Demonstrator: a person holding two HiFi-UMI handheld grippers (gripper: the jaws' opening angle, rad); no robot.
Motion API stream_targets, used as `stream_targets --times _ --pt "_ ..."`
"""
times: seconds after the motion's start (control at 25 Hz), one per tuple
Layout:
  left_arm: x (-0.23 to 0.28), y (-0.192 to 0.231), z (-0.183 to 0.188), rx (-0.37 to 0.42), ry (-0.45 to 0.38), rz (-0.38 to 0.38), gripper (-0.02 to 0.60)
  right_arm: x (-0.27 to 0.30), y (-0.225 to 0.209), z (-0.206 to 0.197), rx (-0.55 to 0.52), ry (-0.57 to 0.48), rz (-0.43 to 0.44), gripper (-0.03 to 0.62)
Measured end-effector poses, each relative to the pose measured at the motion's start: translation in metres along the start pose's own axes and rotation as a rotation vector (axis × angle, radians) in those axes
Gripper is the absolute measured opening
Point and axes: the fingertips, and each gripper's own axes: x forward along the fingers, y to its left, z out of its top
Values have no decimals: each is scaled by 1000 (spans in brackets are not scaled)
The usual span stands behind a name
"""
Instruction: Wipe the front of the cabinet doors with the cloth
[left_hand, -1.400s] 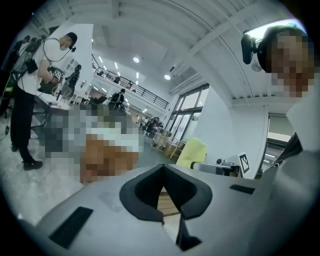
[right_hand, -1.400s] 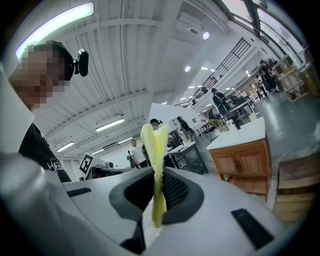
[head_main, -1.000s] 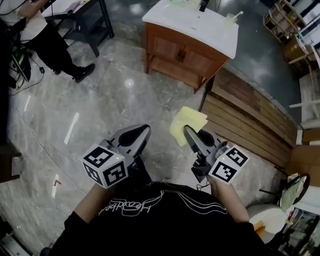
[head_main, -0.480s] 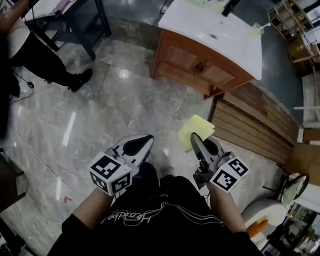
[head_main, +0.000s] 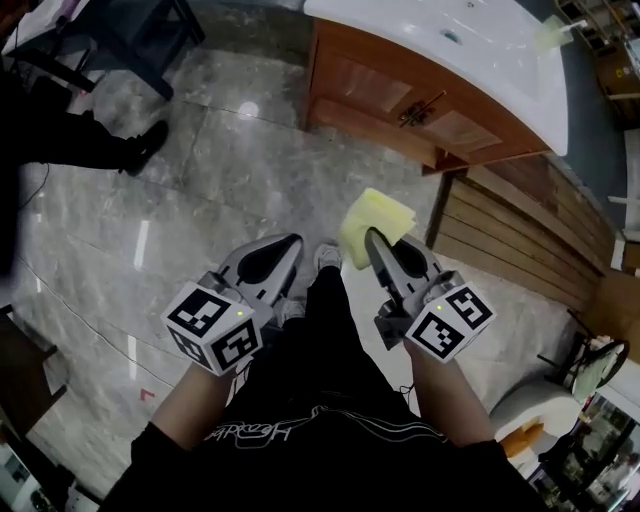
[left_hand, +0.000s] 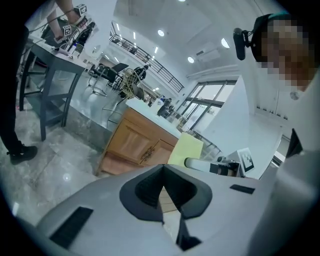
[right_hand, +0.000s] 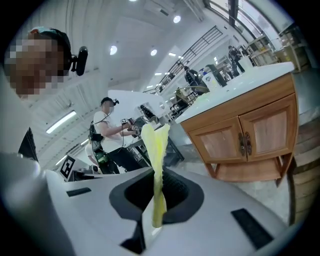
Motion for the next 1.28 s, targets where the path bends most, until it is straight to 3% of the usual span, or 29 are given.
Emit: stream_targets --times 0.36,0.56,0.76,1.28 --pt "104 60 43 -11 -2 55 6 76 -98 45 51 -64 17 41" --pt "141 73 63 2 -25 80 6 101 -131 68 -34 -80 49 41" --pt "160 102 68 -49 -30 106 6 140 -139 80 -97 -116 112 41" --pt "157 167 69 -115 17 71 6 227 -150 77 -112 -127 30 41"
